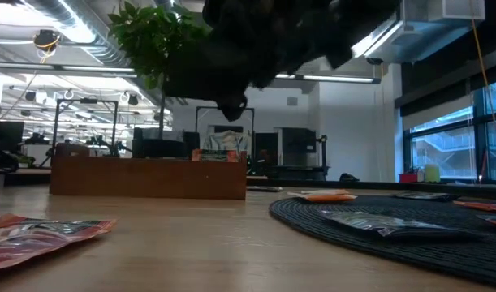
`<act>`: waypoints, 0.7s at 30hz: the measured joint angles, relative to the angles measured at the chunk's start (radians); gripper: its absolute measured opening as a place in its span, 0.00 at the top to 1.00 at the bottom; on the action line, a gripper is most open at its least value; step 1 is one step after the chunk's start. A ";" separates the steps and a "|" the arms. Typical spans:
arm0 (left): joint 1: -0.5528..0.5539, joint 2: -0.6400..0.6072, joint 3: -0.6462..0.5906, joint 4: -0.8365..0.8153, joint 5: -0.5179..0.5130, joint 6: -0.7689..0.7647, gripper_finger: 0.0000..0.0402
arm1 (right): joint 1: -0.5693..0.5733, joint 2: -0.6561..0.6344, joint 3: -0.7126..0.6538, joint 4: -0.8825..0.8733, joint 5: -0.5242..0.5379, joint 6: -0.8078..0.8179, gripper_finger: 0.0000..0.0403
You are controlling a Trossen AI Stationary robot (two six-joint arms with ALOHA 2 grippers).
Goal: Pick & Place Tea
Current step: Put the orange tea bag into the right section of the wooden organizer
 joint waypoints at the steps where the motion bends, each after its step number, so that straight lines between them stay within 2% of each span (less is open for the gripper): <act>1: 0.000 0.025 0.000 0.000 0.031 -0.016 0.97 | 0.027 0.000 0.000 -0.006 0.029 0.013 0.72; 6: -0.007 0.153 0.000 -0.002 0.113 -0.114 0.98 | 0.132 0.007 -0.001 -0.017 0.204 0.117 0.72; 11: -0.008 0.255 0.001 0.000 0.158 -0.203 0.97 | 0.179 0.007 -0.001 -0.015 0.361 0.264 0.72; 14: -0.008 0.302 0.001 0.032 0.197 -0.226 0.97 | 0.182 0.014 0.000 -0.012 0.398 0.355 0.72; 21: -0.009 0.367 0.001 0.082 0.294 -0.227 0.97 | 0.182 0.024 -0.001 -0.019 0.392 0.464 0.72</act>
